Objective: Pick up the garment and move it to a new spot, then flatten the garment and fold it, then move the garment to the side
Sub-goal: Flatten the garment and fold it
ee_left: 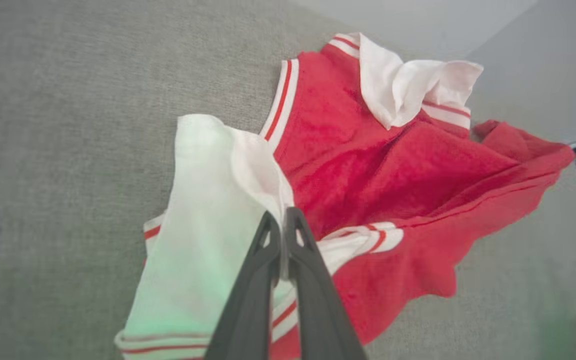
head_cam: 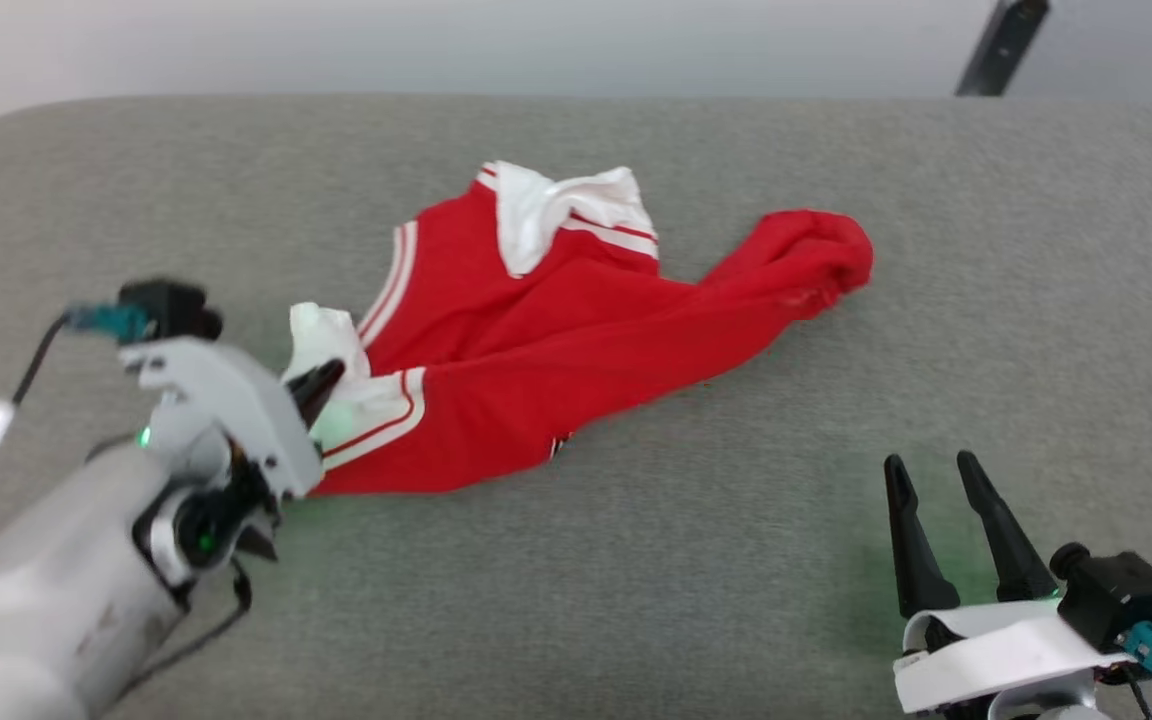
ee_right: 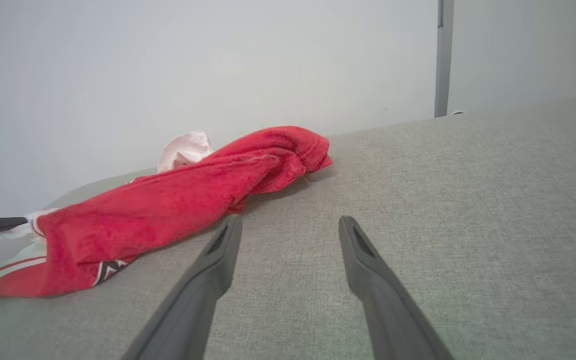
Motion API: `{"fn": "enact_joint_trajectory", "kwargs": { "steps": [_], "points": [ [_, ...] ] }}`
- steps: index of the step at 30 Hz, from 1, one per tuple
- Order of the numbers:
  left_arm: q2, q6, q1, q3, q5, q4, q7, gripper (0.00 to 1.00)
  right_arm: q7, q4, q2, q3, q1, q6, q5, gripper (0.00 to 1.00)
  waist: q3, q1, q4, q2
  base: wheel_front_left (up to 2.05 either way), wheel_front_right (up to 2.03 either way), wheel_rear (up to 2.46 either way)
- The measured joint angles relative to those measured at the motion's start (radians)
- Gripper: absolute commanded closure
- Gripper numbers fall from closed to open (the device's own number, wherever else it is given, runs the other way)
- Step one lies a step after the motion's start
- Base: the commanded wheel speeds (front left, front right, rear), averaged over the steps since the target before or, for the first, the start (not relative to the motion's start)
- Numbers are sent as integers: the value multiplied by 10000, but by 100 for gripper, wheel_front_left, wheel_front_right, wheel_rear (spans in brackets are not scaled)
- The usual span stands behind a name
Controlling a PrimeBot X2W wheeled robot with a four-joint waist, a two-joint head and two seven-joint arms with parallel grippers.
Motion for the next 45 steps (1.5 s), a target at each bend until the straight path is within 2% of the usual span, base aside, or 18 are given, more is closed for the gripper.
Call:
{"fn": "enact_joint_trajectory", "kwargs": {
  "steps": [4, 8, 13, 14, 15, 16, 17, 18, 23, 25, 27, 31, 35, 41, 45],
  "points": [
    [483, 472, 1333, 378, -387, -1233, -1156, 100, -10, 13, -10, -33, 117, 0, -58, 0, -167, 0, 421, 0, 0, 0, 0],
    [920, 1172, 2721, 585, -639, -2585, -2268, 100, -13, 12, -67, -27, 224, 0, -82, 0, -297, 0, 863, 0, 0, 0, 0],
    [1202, 1975, 4160, 583, -869, -4324, -3049, 100, -15, 8, -121, -17, 223, 0, -90, 0, -419, 0, 1320, 0, 0, 0, 0],
    [1231, 2109, 4357, 625, -895, -4529, -3162, 96, -13, 12, -132, -17, 223, 0, -111, 0, -438, 1, 1396, 0, 0, 0, 0],
    [1248, 2184, 4521, 652, -966, -4750, -3216, 84, -12, 12, -138, -13, 223, 0, -115, 0, -455, 0, 1465, 0, 0, 0, 0],
    [1254, 2205, 4671, 652, -1081, -4930, -3244, 57, -6, 13, -138, -2, 224, 0, -115, 0, -472, 1, 1529, 0, 0, 0, 0],
    [1237, 2230, 4801, 635, -1160, -5026, -3244, 19, -4, 15, -140, 6, 225, 0, -115, 0, -489, 0, 1586, 0, 0, 0, 0],
    [1258, 2351, 4879, 594, -1118, -5033, -3246, 0, 4, 13, -142, 27, 225, 0, -115, 0, -506, 0, 1631, 0, 0, 0, 0],
    [1636, 2859, 4856, 834, -991, -5118, -3350, 0, 44, 13, -161, 98, 220, 0, -109, 0, -544, 0, 1645, 0, 0, 0, 0],
    [1998, 3269, 4730, 786, -629, -5204, -3329, 0, 44, 13, -176, 105, 214, 0, -84, 0, -514, 1, 1576, 0, 0, 0, 0],
    [2341, 3427, 4490, 840, -476, -5419, -3246, 0, 44, 15, -174, 98, 209, 0, -65, 0, -459, 0, 1497, 0, 0, 0, 0],
    [2495, 3141, 3545, 587, 148, -5868, -2468, 0, 42, 31, -163, 165, 118, 0, -48, 0, -338, 0, 1265, 0, 0, 0, 0],
    [2376, 2357, 2098, 583, 424, -5361, -1358, 0, 35, 27, -130, 282, -69, 0, -33, 0, -172, 0, 950, 0, 0, 0, 0],
    [1860, 1189, -144, 322, 1016, -3016, 353, 0, 13, 23, -105, 437, -474, 0, 25, 0, 209, 0, 336, 0, 0, 0, 0],
    [1406, 374, -1171, -265, 1542, -1248, 1588, 0, 10, 38, -82, 499, -641, 0, 52, 0, 508, 0, -136, 0, 0, 0, 0]
  ]
}}
